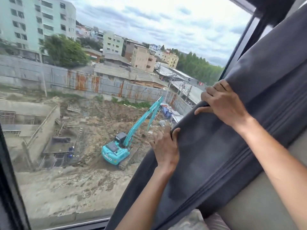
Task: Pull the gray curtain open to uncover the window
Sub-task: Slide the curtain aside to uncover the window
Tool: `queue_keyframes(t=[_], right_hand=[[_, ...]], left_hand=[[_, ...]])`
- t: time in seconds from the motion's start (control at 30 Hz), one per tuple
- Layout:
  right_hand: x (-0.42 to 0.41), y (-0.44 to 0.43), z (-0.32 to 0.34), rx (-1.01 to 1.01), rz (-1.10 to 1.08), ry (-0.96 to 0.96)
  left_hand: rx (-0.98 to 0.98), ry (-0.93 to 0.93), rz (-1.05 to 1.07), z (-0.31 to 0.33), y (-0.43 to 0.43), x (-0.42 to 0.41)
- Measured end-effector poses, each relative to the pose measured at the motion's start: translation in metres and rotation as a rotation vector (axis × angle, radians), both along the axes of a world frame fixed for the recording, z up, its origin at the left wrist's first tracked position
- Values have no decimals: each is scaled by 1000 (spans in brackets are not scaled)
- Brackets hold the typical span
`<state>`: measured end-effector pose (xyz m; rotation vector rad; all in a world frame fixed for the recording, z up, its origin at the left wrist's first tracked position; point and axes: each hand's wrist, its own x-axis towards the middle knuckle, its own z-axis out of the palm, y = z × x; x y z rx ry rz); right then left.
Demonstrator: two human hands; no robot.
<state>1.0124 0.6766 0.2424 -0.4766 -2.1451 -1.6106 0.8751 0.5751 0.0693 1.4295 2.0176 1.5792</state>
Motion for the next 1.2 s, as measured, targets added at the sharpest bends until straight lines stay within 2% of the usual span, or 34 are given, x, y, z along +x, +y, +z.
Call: queue_keyframes(t=[0.37,0.5,0.8,1.03,1.2], right_hand=[[97,58,-27,-39,93,-14],[112,68,-32,-53,108,-16],[110,44,-45,-290,-19,44],[94,18,-65,-387,-128,19],[98,0,-78,-474,-238,94]], left_hand=[[-101,-104,-24,-24,58,110],[-70,-102,-9,-28,68,129],[-70,-96,23,-40,61,142],[-127,18,1,-55,45,125],[-32,77,48,-54,34,86]])
